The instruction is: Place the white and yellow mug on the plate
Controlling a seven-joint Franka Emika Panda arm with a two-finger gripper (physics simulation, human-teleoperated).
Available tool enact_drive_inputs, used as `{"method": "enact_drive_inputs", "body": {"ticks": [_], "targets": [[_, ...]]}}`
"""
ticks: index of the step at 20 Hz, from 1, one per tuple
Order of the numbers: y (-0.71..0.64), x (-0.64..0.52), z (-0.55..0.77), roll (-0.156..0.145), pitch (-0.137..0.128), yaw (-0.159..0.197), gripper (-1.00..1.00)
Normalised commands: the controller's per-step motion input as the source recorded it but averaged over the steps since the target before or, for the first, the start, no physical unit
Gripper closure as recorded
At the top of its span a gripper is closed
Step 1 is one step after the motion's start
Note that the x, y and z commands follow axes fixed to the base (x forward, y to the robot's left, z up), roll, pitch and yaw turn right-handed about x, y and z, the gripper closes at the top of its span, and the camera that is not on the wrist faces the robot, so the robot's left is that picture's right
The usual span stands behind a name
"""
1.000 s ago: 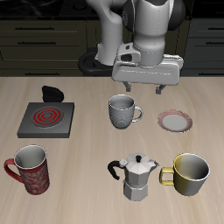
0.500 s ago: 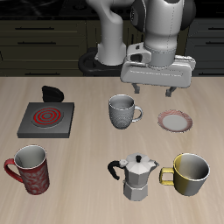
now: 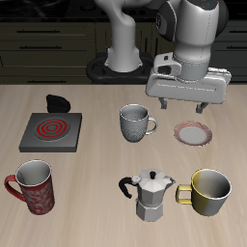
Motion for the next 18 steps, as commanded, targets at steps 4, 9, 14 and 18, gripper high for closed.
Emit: {"method": "enact_drive_inputs", "body": {"ticks": [4, 9, 14, 18], "targets": [[0.11, 0.1, -0.02, 0.005, -0.025, -0.006, -1.0], [0.2, 0.14, -0.07, 0.006, -0.045, 0.001, -1.0], [0.17, 0.16, -0.02, 0.017, 0.003, -0.003, -1.0], [0.1, 0.16, 0.0, -0.008, 0.007, -0.014, -1.0]]}}
